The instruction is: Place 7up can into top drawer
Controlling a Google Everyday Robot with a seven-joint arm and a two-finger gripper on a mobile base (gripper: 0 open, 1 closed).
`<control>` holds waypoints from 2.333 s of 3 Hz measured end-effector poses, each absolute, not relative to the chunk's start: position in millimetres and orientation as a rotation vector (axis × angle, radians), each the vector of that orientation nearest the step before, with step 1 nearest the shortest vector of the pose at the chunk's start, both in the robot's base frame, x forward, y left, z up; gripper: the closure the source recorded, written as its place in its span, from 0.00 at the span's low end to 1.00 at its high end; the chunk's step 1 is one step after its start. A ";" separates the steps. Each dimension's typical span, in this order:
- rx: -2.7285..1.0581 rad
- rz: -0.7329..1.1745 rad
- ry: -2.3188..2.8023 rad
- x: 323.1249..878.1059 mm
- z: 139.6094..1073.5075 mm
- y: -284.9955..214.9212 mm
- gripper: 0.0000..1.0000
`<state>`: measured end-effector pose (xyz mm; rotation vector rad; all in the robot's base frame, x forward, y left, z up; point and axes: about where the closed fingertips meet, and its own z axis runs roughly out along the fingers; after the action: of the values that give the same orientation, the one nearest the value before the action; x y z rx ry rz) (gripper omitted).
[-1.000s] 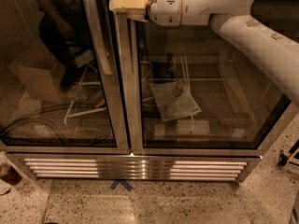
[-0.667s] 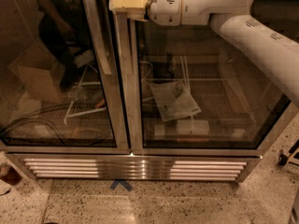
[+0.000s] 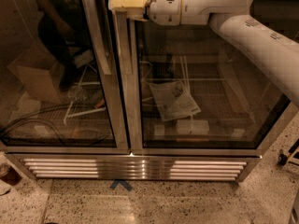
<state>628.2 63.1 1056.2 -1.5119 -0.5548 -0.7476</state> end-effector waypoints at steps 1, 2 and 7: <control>-1.507 -0.745 -0.553 624.9 1057.9 63.0 1.00; -1.506 -0.744 -0.553 628.1 1057.9 61.7 1.00; -1.489 -0.722 -0.544 627.2 1059.0 61.8 1.00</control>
Offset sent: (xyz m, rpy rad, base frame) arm -0.0510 -0.0022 0.0155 0.0397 0.0195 0.0113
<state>627.2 61.8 1059.0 -1.4889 -0.5439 -0.7224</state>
